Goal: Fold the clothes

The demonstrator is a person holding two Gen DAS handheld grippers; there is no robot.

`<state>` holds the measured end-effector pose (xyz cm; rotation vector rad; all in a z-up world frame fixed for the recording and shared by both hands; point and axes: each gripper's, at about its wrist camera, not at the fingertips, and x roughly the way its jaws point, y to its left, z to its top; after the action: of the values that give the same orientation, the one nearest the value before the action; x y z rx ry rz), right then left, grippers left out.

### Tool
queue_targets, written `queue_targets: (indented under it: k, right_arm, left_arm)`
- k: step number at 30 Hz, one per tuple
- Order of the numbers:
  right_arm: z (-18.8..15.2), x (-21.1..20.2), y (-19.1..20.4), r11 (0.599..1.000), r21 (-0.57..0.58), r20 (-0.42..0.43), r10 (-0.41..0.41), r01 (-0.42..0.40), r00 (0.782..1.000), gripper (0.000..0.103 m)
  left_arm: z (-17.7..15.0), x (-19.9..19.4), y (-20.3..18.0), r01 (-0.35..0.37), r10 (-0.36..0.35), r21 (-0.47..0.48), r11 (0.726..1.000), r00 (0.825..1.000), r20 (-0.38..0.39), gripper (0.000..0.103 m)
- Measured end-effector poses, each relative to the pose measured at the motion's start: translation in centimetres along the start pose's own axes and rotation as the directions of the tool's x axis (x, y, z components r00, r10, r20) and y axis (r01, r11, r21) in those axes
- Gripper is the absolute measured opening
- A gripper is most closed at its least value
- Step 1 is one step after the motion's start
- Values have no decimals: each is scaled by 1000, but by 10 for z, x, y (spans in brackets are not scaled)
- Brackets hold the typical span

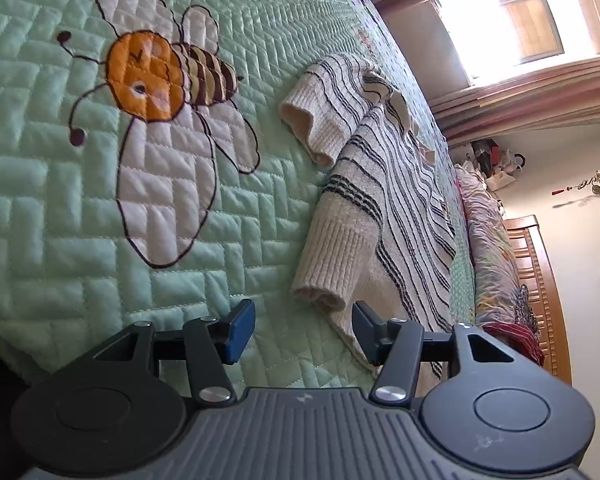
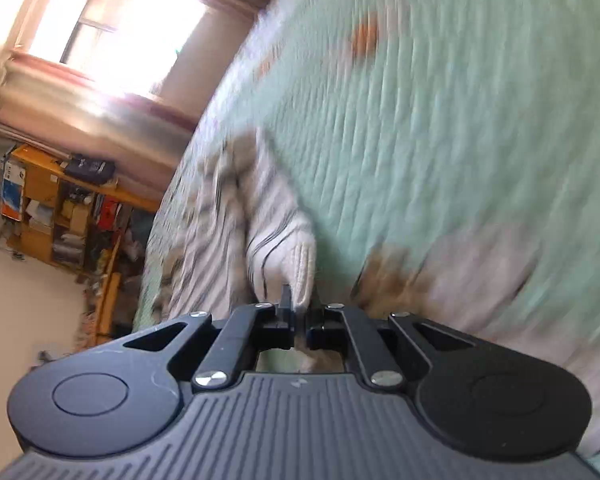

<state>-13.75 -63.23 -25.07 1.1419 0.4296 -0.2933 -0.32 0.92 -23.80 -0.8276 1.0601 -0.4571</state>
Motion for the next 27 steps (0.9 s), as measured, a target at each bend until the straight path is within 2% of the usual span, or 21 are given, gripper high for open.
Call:
queue_targets:
  k: [3,5,6,7,9,10,14,17,19,22,25,27]
  right_arm:
    - [58,-46,-6,996,-48,164,-64,73,984,5]
    - [94,-66,-17,997,-36,222,-63,73,973,9]
    - [107,-72,-24,996,5,230,-86,87,969,16]
    - [119,-78,-31,993,49,237,-112,103,965,33]
    - [116,-88,-36,983,84,279,-179,162,944,52]
    - [114,-94,-39,976,102,299,-213,191,930,53]
    - [59,-60,-18,994,-16,178,-102,106,979,53]
    - [17,-34,-1,995,-99,73,-20,27,997,53]
    - [-11,-17,9,988,-149,-1,30,-30,1000,53]
    - [-53,9,26,969,-215,-116,98,-121,988,55]
    - [-73,27,37,956,-248,-164,116,-155,980,57]
    - [-78,32,20,970,-201,-165,105,-137,981,57]
  left_arm:
    - [0,-2,0,3,-4,3,1000,1000,8,60]
    - [0,-2,0,7,-7,8,1000,1000,12,62]
    - [0,-2,-1,8,-8,12,1000,1000,15,63]
    - [-1,-2,-1,10,-10,14,1000,1000,18,64]
    - [-2,-5,-1,16,-16,17,1000,1000,24,64]
    - [-1,-7,-1,15,-15,17,1000,999,29,64]
    - [5,-19,1,7,-8,8,1000,997,72,64]
    - [15,-28,3,7,-6,-8,1000,994,111,66]
    - [22,-32,8,-4,8,-31,1000,991,137,67]
    - [30,-27,17,0,13,-91,996,990,140,67]
    - [40,-14,22,9,11,-143,990,990,137,67]
    - [50,-3,22,33,-9,-170,985,990,143,70]
